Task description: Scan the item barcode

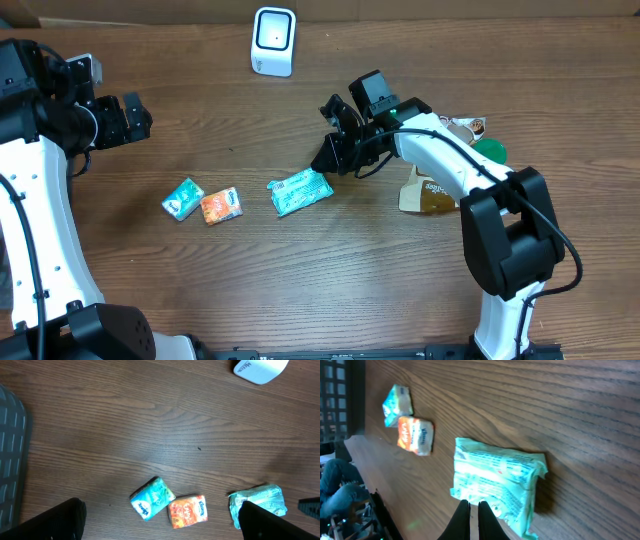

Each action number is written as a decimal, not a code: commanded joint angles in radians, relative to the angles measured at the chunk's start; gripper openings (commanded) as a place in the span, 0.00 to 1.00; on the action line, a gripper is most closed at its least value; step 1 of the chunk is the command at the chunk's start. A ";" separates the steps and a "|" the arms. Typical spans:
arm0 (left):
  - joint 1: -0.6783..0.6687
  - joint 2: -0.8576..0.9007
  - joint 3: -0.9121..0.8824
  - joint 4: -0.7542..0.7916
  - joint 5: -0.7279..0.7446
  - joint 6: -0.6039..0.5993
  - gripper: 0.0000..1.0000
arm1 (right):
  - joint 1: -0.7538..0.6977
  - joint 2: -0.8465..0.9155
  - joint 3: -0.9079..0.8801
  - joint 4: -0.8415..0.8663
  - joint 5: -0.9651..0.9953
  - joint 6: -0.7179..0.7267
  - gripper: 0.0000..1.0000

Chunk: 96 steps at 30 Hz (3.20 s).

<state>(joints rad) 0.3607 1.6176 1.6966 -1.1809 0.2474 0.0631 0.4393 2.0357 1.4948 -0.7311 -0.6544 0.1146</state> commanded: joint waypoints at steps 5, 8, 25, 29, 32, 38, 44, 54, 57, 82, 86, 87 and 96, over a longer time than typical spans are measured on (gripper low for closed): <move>-0.002 -0.008 -0.002 0.003 0.005 0.027 1.00 | -0.012 -0.056 -0.007 -0.016 -0.020 -0.016 0.04; -0.002 -0.008 -0.002 0.004 0.005 0.027 1.00 | -0.035 -0.056 -0.008 -0.027 -0.021 -0.016 0.04; -0.002 -0.008 -0.002 0.003 0.005 0.027 1.00 | -0.062 -0.060 -0.008 -0.026 -0.061 -0.019 0.04; -0.002 -0.008 -0.002 0.003 0.005 0.027 1.00 | -0.050 -0.047 -0.009 -0.017 0.105 -0.018 0.13; -0.002 -0.008 -0.002 0.004 0.005 0.027 1.00 | -0.040 -0.021 -0.009 -0.003 0.112 -0.019 0.30; -0.002 -0.008 -0.002 0.004 0.005 0.027 1.00 | 0.007 0.081 -0.009 0.045 0.092 -0.019 0.34; -0.002 -0.008 -0.002 0.003 0.005 0.027 1.00 | 0.059 0.122 -0.009 0.041 0.077 -0.019 0.34; -0.002 -0.008 -0.002 0.004 0.005 0.027 1.00 | 0.083 0.153 -0.010 0.047 0.016 0.046 0.08; -0.002 -0.008 -0.002 0.003 0.005 0.027 0.99 | 0.083 0.153 -0.009 0.053 -0.003 0.046 0.04; -0.002 -0.008 -0.002 0.004 0.005 0.027 1.00 | -0.093 -0.598 -0.007 -0.113 -0.057 0.016 0.04; -0.002 -0.008 -0.002 0.004 0.005 0.027 1.00 | -0.091 -0.595 -0.007 -0.116 -0.052 0.019 0.04; -0.002 -0.008 -0.002 0.003 0.005 0.027 1.00 | -0.089 -0.593 -0.007 -0.112 -0.052 0.019 0.04; -0.002 -0.008 -0.002 0.004 0.005 0.027 0.99 | 0.009 -0.440 0.255 -0.166 0.332 0.055 0.04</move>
<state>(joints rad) 0.3607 1.6176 1.6966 -1.1812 0.2474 0.0631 0.4149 1.5360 1.6020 -0.8982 -0.4919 0.1768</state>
